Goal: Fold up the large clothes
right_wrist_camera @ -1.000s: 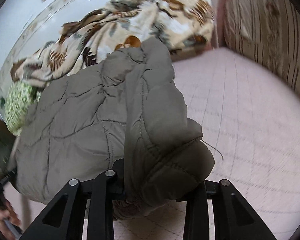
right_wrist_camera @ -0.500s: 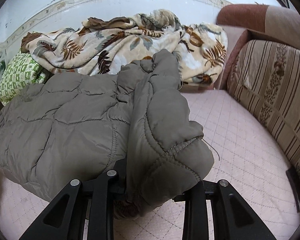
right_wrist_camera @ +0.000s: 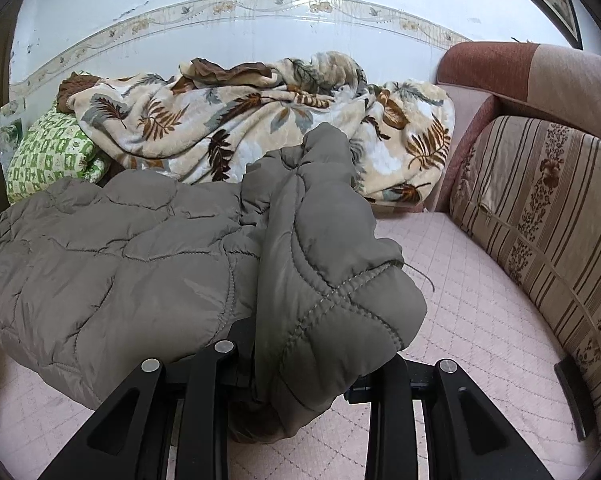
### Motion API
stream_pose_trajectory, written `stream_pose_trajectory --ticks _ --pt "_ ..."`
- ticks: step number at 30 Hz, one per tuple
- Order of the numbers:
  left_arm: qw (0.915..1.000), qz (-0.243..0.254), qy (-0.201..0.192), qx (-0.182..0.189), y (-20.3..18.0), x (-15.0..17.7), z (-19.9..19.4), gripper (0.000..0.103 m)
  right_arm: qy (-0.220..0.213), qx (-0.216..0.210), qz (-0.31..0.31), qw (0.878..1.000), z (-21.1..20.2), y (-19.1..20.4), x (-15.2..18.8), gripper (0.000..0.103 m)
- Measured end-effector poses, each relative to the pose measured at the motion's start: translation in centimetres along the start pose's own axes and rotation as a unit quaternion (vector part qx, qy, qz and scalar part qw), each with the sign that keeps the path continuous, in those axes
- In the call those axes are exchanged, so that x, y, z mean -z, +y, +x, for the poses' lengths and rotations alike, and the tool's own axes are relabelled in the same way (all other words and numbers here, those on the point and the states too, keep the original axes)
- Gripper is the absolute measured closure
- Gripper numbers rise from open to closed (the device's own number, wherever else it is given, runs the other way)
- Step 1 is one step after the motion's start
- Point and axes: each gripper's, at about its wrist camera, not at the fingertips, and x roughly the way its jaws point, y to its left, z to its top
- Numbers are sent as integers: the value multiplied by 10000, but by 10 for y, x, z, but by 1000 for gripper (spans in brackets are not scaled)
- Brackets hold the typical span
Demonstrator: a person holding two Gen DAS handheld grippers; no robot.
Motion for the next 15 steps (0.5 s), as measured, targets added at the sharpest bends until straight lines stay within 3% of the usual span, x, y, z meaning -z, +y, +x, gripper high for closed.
stream_pose_trajectory --ticks 15 --pt "9994 -29 -330 51 12 4 -67 71 -198 -38 -27 9998 -55 0 4 73"
